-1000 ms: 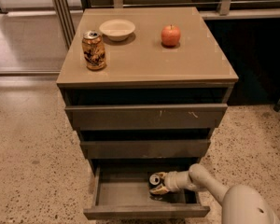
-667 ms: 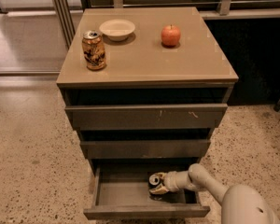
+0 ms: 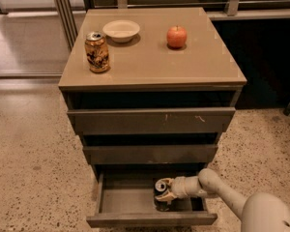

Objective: Pick pepsi can from bottom drawer and place on counter

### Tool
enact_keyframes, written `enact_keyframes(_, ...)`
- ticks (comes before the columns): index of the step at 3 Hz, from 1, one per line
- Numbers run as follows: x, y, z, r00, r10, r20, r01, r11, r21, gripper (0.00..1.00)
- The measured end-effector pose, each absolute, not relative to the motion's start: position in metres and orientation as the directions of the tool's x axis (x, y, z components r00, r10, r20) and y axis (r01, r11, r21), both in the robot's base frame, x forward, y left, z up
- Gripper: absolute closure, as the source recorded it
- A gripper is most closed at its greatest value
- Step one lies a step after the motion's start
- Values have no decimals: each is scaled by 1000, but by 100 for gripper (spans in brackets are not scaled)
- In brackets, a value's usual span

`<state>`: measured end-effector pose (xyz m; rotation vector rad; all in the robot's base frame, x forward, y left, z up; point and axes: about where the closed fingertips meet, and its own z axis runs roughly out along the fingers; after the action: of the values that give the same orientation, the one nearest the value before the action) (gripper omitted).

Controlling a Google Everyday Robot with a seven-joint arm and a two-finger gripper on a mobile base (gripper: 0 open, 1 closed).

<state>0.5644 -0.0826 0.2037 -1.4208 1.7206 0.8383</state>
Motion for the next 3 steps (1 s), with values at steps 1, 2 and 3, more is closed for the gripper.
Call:
enact_keyframes(1, 548, -85, 271, -94, -465, -880, -989, 145, 29, 100)
enact_keyframes(2, 538, -88, 357, -79, -451, -889, -992, 121, 27, 100)
enact_keyframes(3, 537, -87, 358, -78, -447, -891, -993, 117, 29, 100)
